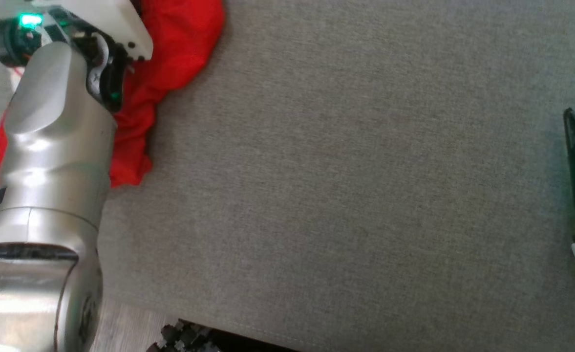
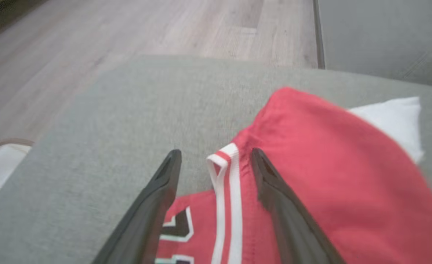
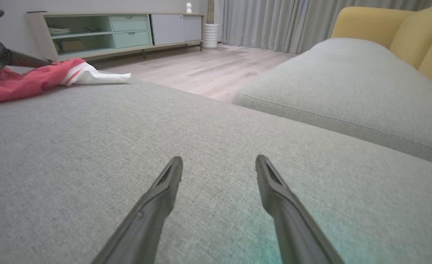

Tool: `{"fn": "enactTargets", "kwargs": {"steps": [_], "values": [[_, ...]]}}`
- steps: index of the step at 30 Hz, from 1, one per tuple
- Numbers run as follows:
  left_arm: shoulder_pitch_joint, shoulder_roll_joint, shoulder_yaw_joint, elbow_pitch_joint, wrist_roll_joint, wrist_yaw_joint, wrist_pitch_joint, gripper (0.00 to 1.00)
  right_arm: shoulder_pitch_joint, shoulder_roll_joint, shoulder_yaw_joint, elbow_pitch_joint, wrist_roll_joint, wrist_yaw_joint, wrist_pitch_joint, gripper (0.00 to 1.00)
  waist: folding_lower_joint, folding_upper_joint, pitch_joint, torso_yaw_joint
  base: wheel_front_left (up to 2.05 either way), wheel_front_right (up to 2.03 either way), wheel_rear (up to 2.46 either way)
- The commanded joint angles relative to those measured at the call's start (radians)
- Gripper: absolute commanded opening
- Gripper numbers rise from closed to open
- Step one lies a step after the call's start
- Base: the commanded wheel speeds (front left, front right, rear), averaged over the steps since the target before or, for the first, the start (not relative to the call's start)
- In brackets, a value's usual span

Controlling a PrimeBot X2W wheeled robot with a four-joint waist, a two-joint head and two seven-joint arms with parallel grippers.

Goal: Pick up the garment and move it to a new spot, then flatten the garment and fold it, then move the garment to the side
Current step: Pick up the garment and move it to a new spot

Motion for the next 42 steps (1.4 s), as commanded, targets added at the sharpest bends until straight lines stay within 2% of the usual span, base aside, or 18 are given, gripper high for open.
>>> {"fn": "enactTargets", "kwargs": {"steps": [1, 2, 3, 4, 8, 14, 20, 24, 30, 35, 42], "values": [[-0.027, 0.06, 0.014, 0.002, -0.003, -0.007, 0.002, 1.0, 0.008, -0.024, 0.009, -0.039, 0.003, -0.001, 0.007, 1.0, -0.0003, 0.0001, 0.028, -0.021, 0.0, 0.0, 0.0], [-0.032, 0.062, 0.006, 0.023, -0.002, -0.011, 0.0, 0.9, 0.006, -0.024, 0.007, -0.045, 0.003, -0.001, 0.01, 1.0, -0.0003, 0.0001, 0.035, -0.023, 0.0, 0.0, 0.0], [-0.037, 0.061, 0.003, 0.041, -0.005, -0.014, -0.007, 0.49, 0.003, -0.025, 0.005, -0.052, 0.003, -0.001, 0.013, 1.0, -0.0003, 0.0001, 0.043, -0.025, 0.0, 0.0, 0.0], [-0.041, 0.058, 0.003, 0.059, -0.01, -0.016, -0.014, 0.0, 0.001, -0.025, 0.003, -0.057, 0.002, -0.001, 0.015, 1.0, -0.0003, 0.0001, 0.049, -0.026, 0.0, 0.0, 0.0], [-0.062, 0.063, -0.017, 0.113, -0.011, -0.023, -0.04, 0.0, -0.005, -0.023, 0.005, -0.064, -0.002, -0.001, 0.021, 1.0, -0.0003, 0.0001, 0.053, -0.03, 0.0, 0.0, 0.0], [-0.117, 0.087, -0.055, 0.122, 0.017, -0.026, -0.166, 0.0, -0.025, -0.004, 0.025, -0.033, -0.002, -0.001, -0.002, 1.0, -0.0003, 0.0001, 0.009, -0.036, 0.0, 0.0, 0.0], [-0.18, 0.122, -0.117, 0.102, 0.072, -0.028, -0.261, 0.0, -0.068, 0.065, 0.093, 0.057, 0.001, -0.001, -0.058, 1.0, -0.0003, 0.0001, -0.111, -0.078, 0.0, 0.0, 0.0], [-0.215, 0.123, -0.153, 0.08, 0.095, -0.029, -0.283, 0.0, -0.086, 0.111, 0.124, 0.106, 0.005, -0.001, -0.08, 1.0, -0.0003, 0.0001, -0.178, -0.106, 0.0, 0.0, 0.0], [-0.253, 0.129, -0.258, 0.013, 0.127, -0.03, -0.282, 0.0, -0.116, 0.206, 0.184, 0.18, 0.011, -0.001, -0.095, 1.0, -0.0003, 0.0001, -0.306, -0.205, 0.0, 0.0, 0.0], [-0.257, 0.133, -0.343, -0.063, 0.104, -0.03, -0.263, 0.0, -0.123, 0.278, 0.218, 0.202, 0.017, -0.001, -0.096, 1.0, -0.0003, 0.0001, -0.406, -0.307, 0.0, 0.0, 0.0], [-0.258, 0.145, -0.456, -0.181, 0.05, -0.03, -0.216, 0.0, -0.115, 0.342, 0.244, 0.214, 0.023, -0.001, -0.096, 1.0, -0.0003, 0.0001, -0.489, -0.447, 0.0, 0.0, 0.0]]}}
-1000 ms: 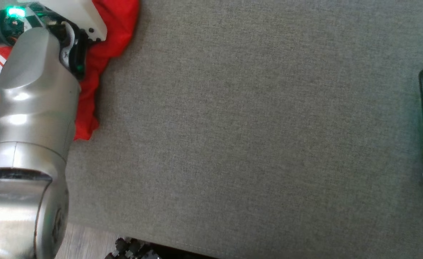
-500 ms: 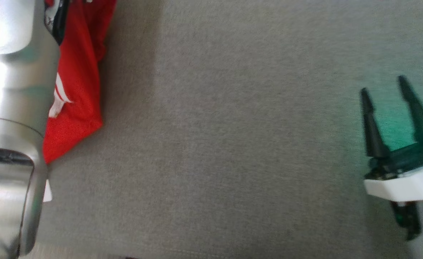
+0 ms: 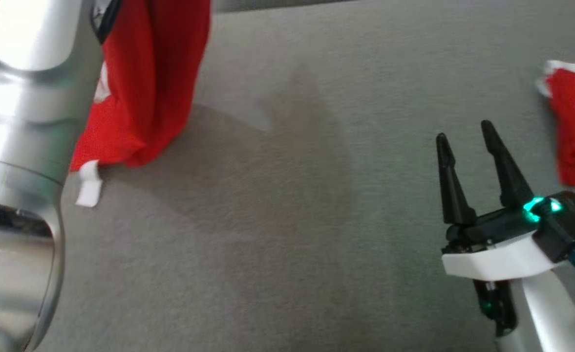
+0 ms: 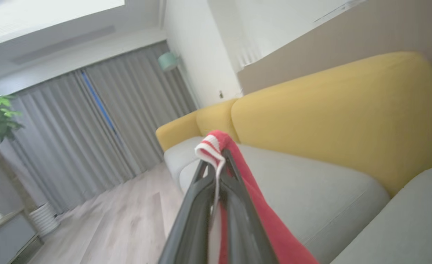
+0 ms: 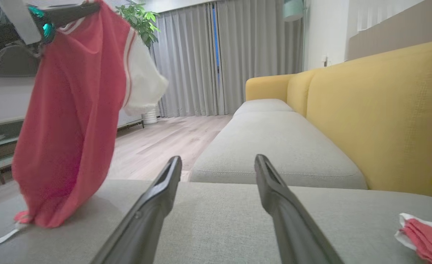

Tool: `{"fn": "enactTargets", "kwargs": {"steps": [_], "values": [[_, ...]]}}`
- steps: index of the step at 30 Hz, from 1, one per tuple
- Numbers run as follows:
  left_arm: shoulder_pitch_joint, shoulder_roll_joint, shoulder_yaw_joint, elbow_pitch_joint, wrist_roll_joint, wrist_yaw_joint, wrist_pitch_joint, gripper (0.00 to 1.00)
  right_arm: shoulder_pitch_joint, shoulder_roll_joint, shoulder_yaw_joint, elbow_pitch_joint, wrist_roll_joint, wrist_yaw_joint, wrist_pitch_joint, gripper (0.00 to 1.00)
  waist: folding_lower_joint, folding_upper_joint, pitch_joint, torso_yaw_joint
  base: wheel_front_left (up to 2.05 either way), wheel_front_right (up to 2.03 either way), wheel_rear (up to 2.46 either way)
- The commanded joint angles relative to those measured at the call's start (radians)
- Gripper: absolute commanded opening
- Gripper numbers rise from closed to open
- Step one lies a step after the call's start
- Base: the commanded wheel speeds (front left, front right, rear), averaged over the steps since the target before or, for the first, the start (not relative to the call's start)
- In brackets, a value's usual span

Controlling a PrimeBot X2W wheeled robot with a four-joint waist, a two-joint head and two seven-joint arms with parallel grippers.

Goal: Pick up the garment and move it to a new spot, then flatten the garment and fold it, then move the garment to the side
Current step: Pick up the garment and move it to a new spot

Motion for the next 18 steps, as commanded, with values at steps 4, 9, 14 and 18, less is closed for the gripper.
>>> {"fn": "enactTargets", "kwargs": {"steps": [4, 9, 14, 18], "values": [[-0.05, 0.04, -0.032, -0.089, -0.039, 0.002, 0.012, 0.0, 0.008, 0.033, 0.03, -0.02, 0.008, -0.001, -0.009, 1.0, 0.0003, 0.0, -0.112, -0.155, 0.0, 0.0, 0.0], [-0.01, 0.022, -0.092, -0.123, -0.082, 0.002, 0.038, 0.0, 0.027, 0.054, 0.027, -0.021, 0.009, -0.001, -0.009, 1.0, 0.0003, 0.0, -0.125, -0.204, 0.0, 0.0, 0.0], [0.118, 0.003, -0.158, -0.132, -0.141, 0.002, 0.066, 0.0, 0.037, 0.068, 0.018, -0.026, 0.012, -0.001, -0.009, 1.0, 0.0003, 0.0, -0.11, -0.225, 0.0, 0.0, 0.0], [0.29, -0.015, -0.186, -0.121, -0.179, 0.006, 0.052, 0.0, 0.047, 0.077, 0.013, -0.029, 0.012, -0.001, -0.009, 1.0, 0.0003, 0.0, -0.086, -0.219, 0.0, 0.0, 0.0]]}}
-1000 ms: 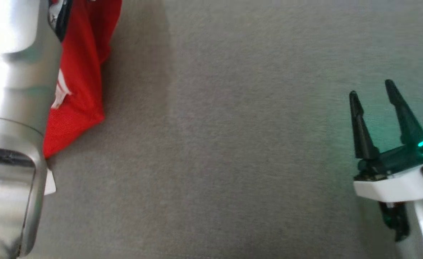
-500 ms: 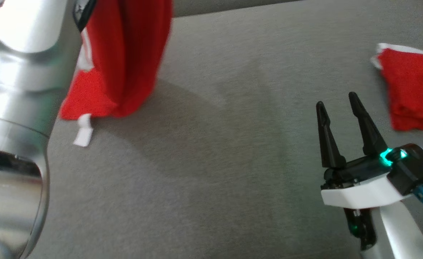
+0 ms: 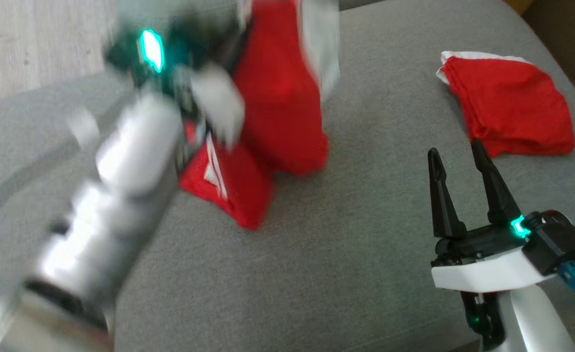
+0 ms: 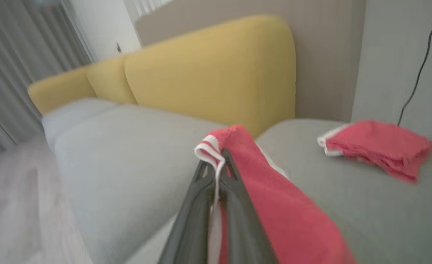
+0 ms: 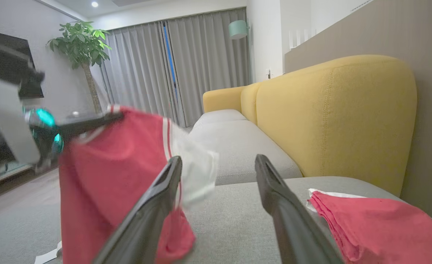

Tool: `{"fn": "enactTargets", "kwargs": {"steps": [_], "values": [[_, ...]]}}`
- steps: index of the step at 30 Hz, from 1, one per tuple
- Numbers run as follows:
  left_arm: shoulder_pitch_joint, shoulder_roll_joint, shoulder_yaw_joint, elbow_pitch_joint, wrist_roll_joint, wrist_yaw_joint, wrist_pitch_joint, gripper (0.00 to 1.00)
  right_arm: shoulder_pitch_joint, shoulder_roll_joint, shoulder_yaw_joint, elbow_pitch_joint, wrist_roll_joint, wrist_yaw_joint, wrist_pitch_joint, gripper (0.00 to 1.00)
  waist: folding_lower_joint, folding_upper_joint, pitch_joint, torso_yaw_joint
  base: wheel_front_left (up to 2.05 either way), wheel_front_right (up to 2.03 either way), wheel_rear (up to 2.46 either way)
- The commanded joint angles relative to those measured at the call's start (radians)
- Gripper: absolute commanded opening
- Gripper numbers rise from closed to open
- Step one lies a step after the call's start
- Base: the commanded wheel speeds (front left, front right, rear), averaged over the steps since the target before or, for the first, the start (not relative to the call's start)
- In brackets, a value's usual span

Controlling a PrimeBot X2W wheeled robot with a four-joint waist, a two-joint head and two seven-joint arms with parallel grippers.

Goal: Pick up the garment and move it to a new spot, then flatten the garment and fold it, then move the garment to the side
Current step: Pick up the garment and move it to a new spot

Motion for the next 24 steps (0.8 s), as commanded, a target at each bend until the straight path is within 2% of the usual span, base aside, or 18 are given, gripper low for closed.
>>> {"fn": "enactTargets", "kwargs": {"steps": [1, 5, 7, 8, 9, 10, 12, 17, 20, 24], "values": [[0.045, 0.022, 0.018, -0.011, -0.015, 0.014, -0.021, 0.0, -0.002, 0.007, 0.02, -0.034, 0.003, -0.001, -0.006, 1.0, -0.0002, 0.0, 0.014, 0.007, 0.0, 0.0, 0.0], [0.237, -0.022, 0.007, 0.008, -0.061, 0.033, -0.069, 0.0, 0.006, 0.013, 0.008, -0.032, 0.003, -0.001, -0.006, 1.0, -0.0002, 0.0, 0.031, 0.023, 0.0, 0.0, 0.0], [0.278, -0.033, 0.008, 0.013, -0.074, 0.041, -0.085, 0.0, 0.009, 0.014, 0.007, -0.03, 0.002, -0.001, -0.006, 1.0, -0.0002, 0.0, 0.031, 0.027, 0.0, 0.0, 0.0], [0.313, -0.043, 0.006, 0.017, -0.083, 0.047, -0.102, 0.13, 0.014, 0.015, 0.004, -0.027, 0.002, -0.001, -0.006, 1.0, -0.0002, 0.0, 0.029, 0.034, 0.0, 0.0, 0.0], [0.344, -0.052, 0.003, 0.019, -0.09, 0.054, -0.119, 0.89, 0.018, 0.016, 0.003, -0.025, 0.001, -0.001, -0.006, 1.0, -0.0002, 0.0, 0.025, 0.04, 0.0, 0.0, 0.0], [0.372, -0.06, 0.005, 0.018, -0.098, 0.065, -0.139, 1.0, 0.024, 0.017, -0.002, -0.022, 0.0, -0.001, -0.006, 1.0, -0.0002, 0.0, 0.017, 0.049, 0.0, 0.0, 0.0], [0.418, -0.072, 0.006, 0.008, -0.106, 0.092, -0.171, 1.0, 0.039, 0.018, -0.015, -0.013, -0.002, -0.001, -0.006, 1.0, -0.0002, 0.0, -0.003, 0.069, 0.0, 0.0, 0.0], [0.533, -0.083, 0.037, -0.079, -0.097, 0.189, -0.206, 1.0, 0.093, 0.02, -0.055, 0.024, -0.001, -0.001, -0.006, 1.0, -0.0002, 0.0, -0.087, 0.14, 0.0, 0.0, 0.0], [0.626, -0.075, 0.11, -0.221, -0.057, 0.266, -0.207, 1.0, 0.125, 0.021, -0.08, 0.048, -0.002, -0.001, -0.006, 1.0, -0.0002, 0.0, -0.133, 0.185, 0.0, 0.0, 0.0], [0.769, -0.046, 0.195, -0.405, 0.016, 0.331, -0.207, 1.0, 0.15, 0.024, -0.114, 0.075, -0.007, -0.001, -0.006, 1.0, -0.0002, 0.0, -0.166, 0.238, 0.0, 0.0, 0.0]]}}
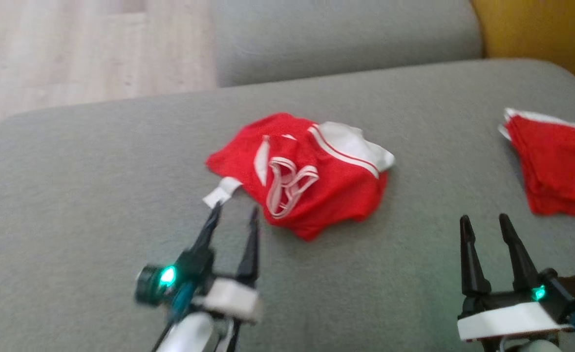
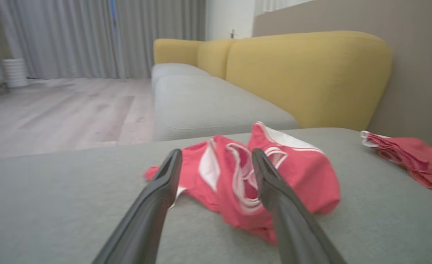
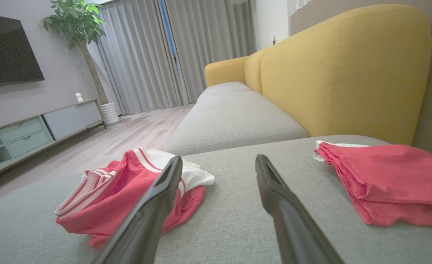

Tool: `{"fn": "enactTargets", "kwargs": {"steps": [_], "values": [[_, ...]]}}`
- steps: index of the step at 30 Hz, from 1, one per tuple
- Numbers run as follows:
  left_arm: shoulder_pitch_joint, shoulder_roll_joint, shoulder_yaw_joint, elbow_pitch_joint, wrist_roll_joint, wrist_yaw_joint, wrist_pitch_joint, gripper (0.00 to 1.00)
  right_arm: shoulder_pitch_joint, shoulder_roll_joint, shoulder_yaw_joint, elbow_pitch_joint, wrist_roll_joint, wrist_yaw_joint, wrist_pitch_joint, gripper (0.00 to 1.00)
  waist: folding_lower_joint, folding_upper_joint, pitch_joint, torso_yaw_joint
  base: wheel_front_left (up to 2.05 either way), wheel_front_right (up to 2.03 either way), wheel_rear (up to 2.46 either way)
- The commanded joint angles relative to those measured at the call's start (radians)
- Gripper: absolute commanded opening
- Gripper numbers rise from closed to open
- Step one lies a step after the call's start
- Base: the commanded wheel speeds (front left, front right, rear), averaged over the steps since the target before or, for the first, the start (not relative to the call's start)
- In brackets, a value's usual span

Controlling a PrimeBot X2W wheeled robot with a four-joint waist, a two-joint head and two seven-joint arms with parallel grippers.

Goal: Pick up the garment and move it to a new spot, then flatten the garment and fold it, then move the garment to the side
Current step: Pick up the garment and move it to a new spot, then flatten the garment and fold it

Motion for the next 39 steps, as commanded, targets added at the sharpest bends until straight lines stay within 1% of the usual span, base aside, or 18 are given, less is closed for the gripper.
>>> {"fn": "enactTargets", "kwargs": {"steps": [1, 7, 10, 15, 19, 22, 25, 39], "values": [[0.0, 0.024, 0.053, -0.058, 0.021, 0.017, -0.01, 1.0, -0.024, -0.003, 0.018, -0.023, -0.007, -0.001, -0.006, 1.0, 0.0002, 0.0, -0.045, 0.052, 0.0, 0.0, 0.0], [0.203, 0.048, 0.164, -0.254, 0.123, 0.072, -0.011, 1.0, 0.022, -0.001, 0.016, -0.006, -0.013, -0.001, -0.006, 1.0, 0.0002, 0.0, -0.079, 0.1, 0.0, 0.0, 0.0], [0.275, 0.045, 0.204, -0.29, 0.143, 0.072, -0.011, 1.0, 0.044, -0.001, 0.012, -0.007, -0.009, -0.001, -0.006, 1.0, 0.0002, 0.0, -0.087, 0.112, 0.0, 0.0, 0.0], [0.335, 0.036, 0.239, -0.317, 0.182, 0.036, -0.011, 1.0, 0.068, -0.001, 0.005, -0.005, 0.01, -0.001, -0.006, 1.0, 0.0002, 0.0, -0.1, 0.125, 0.0, 0.0, 0.0], [0.349, 0.027, 0.255, -0.316, 0.205, 0.007, -0.011, 1.0, 0.074, -0.001, 0.0, -0.007, 0.008, -0.001, -0.006, 1.0, 0.0002, 0.0, -0.106, 0.129, 0.0, 0.0, 0.0], [0.351, 0.021, 0.267, -0.313, 0.221, -0.007, -0.011, 1.0, 0.074, -0.001, 0.002, -0.006, 0.005, -0.001, -0.006, 1.0, 0.0002, 0.0, -0.11, 0.128, 0.0, 0.0, 0.0], [0.353, 0.015, 0.28, -0.31, 0.233, -0.016, -0.011, 1.0, 0.073, -0.001, 0.007, -0.002, 0.003, -0.001, -0.006, 1.0, 0.0002, 0.0, -0.112, 0.126, 0.0, 0.0, 0.0], [0.36, -0.009, 0.314, -0.282, 0.265, -0.029, -0.011, 1.0, 0.071, -0.001, -0.001, 0.001, 0.025, -0.001, -0.006, 1.0, 0.0002, 0.0, -0.116, 0.118, 0.0, 0.0, 0.0]]}}
